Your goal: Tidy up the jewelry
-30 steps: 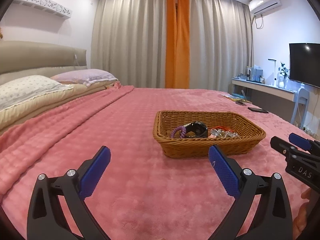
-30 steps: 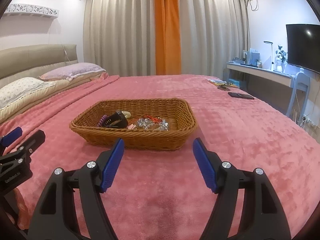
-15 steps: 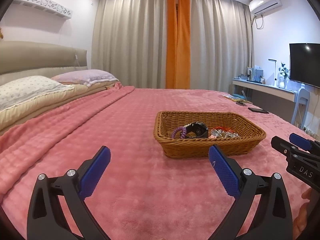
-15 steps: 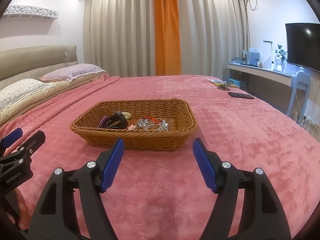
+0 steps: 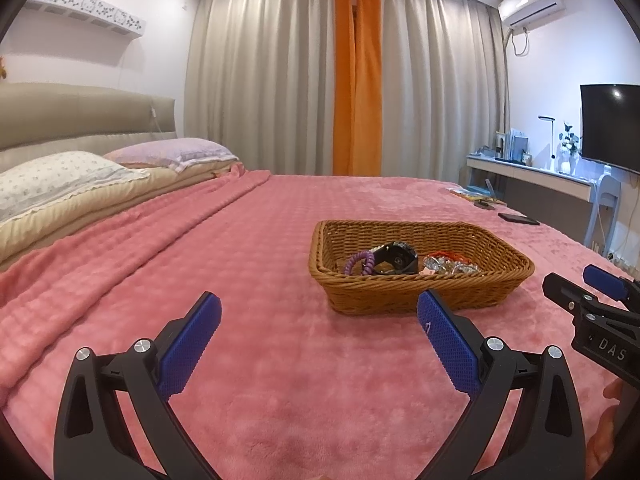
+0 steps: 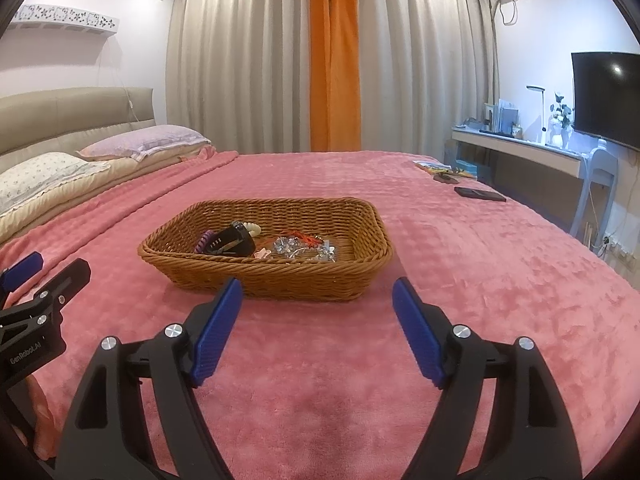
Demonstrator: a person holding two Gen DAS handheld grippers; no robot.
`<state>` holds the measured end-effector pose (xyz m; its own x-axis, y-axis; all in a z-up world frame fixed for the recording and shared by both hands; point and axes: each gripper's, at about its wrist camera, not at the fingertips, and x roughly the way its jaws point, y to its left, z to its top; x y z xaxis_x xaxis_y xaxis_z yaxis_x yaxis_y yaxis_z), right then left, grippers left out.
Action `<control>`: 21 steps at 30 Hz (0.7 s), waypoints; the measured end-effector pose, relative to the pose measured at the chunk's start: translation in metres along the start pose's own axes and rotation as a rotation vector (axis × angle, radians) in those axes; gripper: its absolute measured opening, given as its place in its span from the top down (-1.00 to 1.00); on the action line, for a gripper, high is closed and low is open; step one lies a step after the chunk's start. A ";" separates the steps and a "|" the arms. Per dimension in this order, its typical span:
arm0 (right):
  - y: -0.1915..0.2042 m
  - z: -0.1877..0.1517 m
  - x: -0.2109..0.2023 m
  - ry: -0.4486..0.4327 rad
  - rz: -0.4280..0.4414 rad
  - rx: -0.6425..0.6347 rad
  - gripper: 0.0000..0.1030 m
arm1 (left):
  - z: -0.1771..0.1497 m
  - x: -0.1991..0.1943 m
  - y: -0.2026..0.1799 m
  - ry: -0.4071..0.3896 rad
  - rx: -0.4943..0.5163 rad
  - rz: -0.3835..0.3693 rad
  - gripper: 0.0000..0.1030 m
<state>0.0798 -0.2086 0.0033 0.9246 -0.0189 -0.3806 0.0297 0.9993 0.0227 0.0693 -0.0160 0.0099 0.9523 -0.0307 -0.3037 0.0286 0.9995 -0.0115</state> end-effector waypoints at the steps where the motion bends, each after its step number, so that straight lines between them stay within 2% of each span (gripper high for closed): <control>1: 0.001 0.000 -0.001 -0.002 -0.002 -0.004 -0.43 | 0.000 0.000 0.000 0.001 0.000 0.001 -0.85; 21: 0.003 0.001 0.001 0.003 -0.003 0.000 -0.43 | -0.001 0.001 0.000 0.001 -0.001 0.001 -0.85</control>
<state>0.0813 -0.2059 0.0037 0.9234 -0.0215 -0.3833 0.0322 0.9993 0.0215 0.0702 -0.0164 0.0087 0.9520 -0.0299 -0.3047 0.0275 0.9995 -0.0121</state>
